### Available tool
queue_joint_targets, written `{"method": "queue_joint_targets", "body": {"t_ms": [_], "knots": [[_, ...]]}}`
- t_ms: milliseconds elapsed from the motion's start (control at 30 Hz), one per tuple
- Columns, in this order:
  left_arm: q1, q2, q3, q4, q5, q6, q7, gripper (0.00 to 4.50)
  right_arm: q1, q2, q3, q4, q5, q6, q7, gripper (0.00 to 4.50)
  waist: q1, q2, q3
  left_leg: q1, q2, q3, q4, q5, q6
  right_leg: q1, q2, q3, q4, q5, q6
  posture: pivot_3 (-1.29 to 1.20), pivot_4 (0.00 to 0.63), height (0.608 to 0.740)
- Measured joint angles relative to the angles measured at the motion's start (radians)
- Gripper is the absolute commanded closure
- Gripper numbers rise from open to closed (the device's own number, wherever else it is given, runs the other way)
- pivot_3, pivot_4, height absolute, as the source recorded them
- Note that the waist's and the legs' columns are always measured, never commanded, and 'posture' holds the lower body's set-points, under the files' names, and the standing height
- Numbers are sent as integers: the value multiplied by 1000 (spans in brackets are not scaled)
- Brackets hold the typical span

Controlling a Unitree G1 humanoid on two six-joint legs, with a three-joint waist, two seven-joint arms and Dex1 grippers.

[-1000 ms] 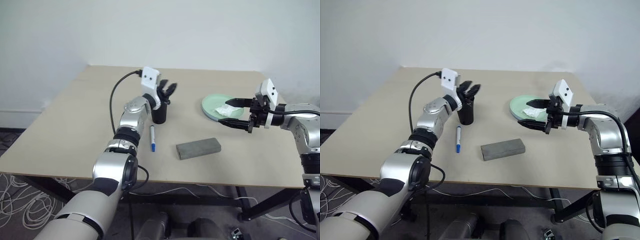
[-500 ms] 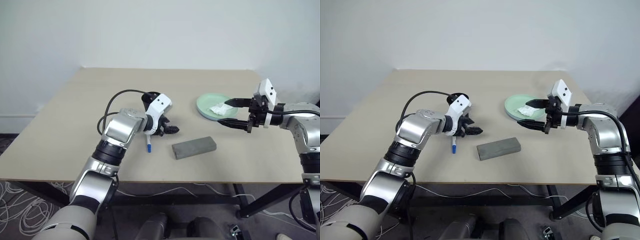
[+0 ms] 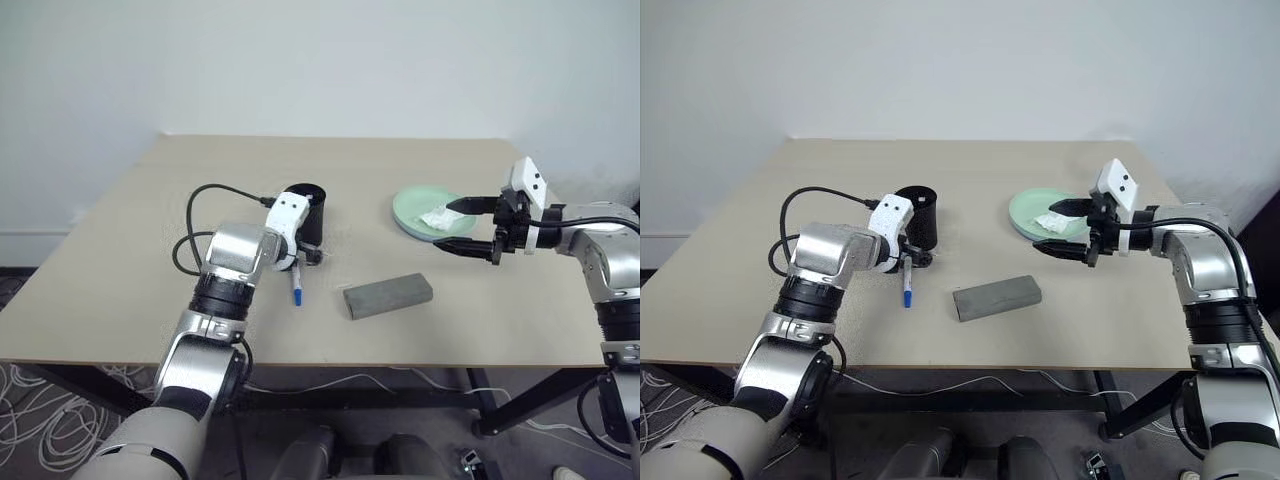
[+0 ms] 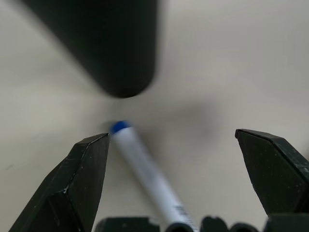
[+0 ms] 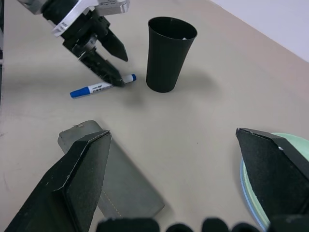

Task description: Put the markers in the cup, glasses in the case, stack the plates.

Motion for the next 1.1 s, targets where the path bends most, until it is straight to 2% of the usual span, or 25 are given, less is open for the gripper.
{"method": "queue_joint_targets", "body": {"t_ms": [333,900,1000,1100], "knots": [[-3,-26,23,110,1,-8,68,75,0,1,3,1,-2,-1,3,0,2,0,0,0,0,0,1,0,0,1,-1,0,0,0,0,0,0,727],[-33,-44,13,183,-1,-19,69,75,0,3,3,1,-2,-2,-6,0,2,0,0,0,0,0,0,0,0,0,-1,0,0,0,0,0,0,727],[-33,-44,11,187,-1,-22,67,672,0,3,3,1,-2,-4,-6,0,2,0,0,0,0,0,0,0,0,0,-1,0,0,0,0,0,0,727],[-33,-44,5,188,-1,-26,65,1655,0,3,3,1,-2,-5,-6,0,2,0,0,0,0,0,0,0,0,0,-1,0,0,0,0,0,0,727]]}}
